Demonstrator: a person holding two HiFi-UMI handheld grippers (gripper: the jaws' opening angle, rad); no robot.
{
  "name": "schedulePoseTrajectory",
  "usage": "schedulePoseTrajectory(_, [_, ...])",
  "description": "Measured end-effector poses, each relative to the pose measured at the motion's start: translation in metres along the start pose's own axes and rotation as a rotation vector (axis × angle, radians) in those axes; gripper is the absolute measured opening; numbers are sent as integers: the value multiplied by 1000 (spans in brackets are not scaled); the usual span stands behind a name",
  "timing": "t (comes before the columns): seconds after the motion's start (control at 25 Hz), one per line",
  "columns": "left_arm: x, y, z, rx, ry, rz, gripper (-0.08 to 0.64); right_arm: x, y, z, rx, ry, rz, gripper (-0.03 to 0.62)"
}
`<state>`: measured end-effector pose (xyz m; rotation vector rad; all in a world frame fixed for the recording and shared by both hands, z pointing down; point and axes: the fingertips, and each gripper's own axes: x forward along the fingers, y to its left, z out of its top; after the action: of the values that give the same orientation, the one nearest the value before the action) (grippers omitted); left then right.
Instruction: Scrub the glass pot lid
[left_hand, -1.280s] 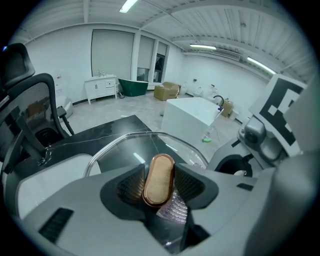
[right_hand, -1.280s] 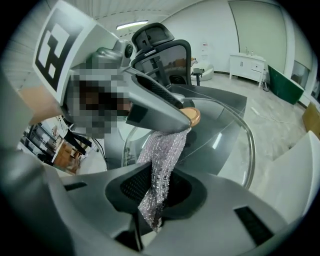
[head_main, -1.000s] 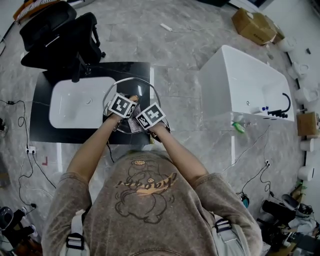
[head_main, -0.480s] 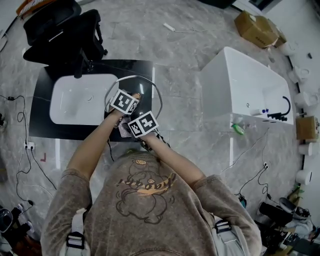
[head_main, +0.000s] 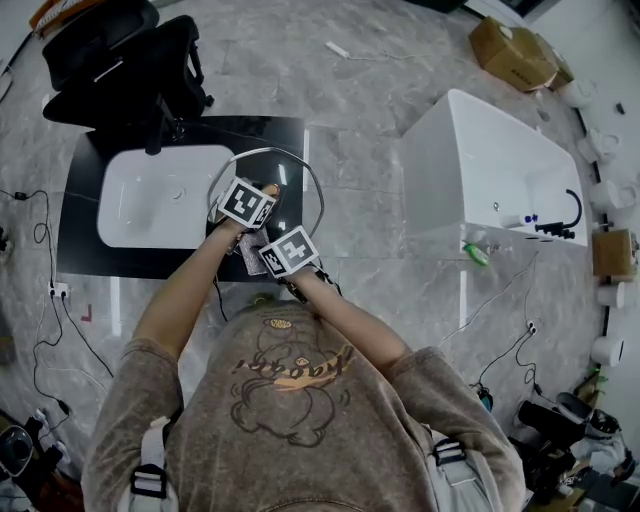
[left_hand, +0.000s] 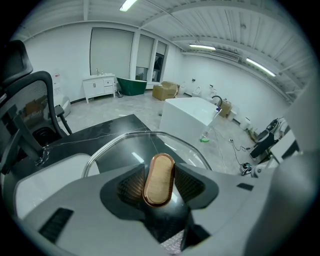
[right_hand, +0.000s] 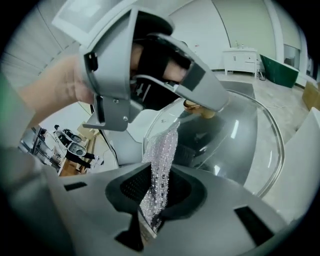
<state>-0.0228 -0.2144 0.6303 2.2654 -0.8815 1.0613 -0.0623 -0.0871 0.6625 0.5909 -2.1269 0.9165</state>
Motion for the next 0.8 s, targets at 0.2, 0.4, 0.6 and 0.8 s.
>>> schedulePoseTrajectory(0.2, [0,1,-1,10,-12,4,198,-8,-10,-14,53,-5,28,83])
schedulePoseTrajectory(0.4, [1,0,-2,19,-19,7,198,-20,-24,-27,102,-11,33,86])
schedulePoseTrajectory(0.6, [1,-1,-2,27,-25,6,198,-38,-43,-40,144,-24,17,87])
schedulePoseTrajectory(0.8, [0,-1,-2,28,-32,8,198,-58,-73,-49,225,-55,-5,91])
